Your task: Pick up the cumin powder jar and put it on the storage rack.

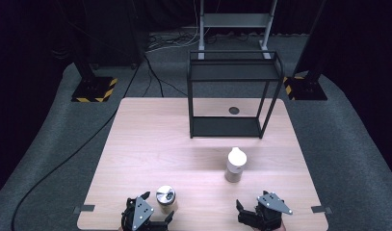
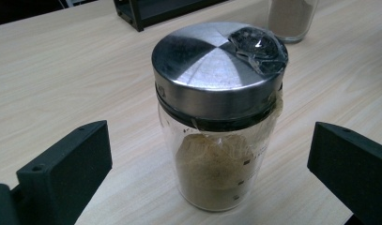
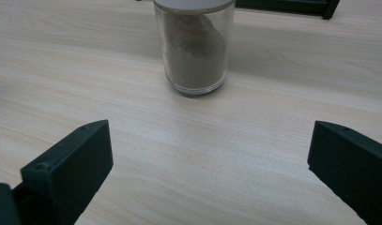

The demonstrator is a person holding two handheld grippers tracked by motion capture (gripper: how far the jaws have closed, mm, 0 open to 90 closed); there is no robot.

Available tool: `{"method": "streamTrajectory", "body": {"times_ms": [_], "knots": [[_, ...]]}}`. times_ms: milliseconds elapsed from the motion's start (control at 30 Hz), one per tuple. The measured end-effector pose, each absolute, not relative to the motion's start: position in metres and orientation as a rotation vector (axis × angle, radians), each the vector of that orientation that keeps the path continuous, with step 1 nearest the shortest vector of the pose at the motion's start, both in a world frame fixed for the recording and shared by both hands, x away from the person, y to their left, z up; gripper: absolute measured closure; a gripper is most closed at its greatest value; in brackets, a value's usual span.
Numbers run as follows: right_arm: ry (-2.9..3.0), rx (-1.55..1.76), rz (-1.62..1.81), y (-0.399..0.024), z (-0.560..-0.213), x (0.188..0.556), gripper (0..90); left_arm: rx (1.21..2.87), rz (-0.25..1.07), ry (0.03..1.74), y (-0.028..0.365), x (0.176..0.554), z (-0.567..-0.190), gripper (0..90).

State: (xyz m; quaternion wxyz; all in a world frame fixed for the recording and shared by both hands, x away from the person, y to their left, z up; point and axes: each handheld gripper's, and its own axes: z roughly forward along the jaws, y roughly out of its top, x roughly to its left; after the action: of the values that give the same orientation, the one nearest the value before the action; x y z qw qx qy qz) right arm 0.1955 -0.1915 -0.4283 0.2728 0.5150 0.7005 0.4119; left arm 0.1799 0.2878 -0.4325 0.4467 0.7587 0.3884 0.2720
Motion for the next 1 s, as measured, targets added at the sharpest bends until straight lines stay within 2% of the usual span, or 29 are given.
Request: {"method": "streamTrajectory", "body": {"times_ms": [400,1000], "knots": [[1.903,1.389,1.113,-0.19,-0.431,0.199,0.0,1.879,0.68,0.992,0.281,0.182,-0.441,0.0],[1.93,1.389,1.107,-0.188,-0.434,0.203,0.0,1.901,0.647,0.993,0.273,0.204,-0.452,0.0]]}}
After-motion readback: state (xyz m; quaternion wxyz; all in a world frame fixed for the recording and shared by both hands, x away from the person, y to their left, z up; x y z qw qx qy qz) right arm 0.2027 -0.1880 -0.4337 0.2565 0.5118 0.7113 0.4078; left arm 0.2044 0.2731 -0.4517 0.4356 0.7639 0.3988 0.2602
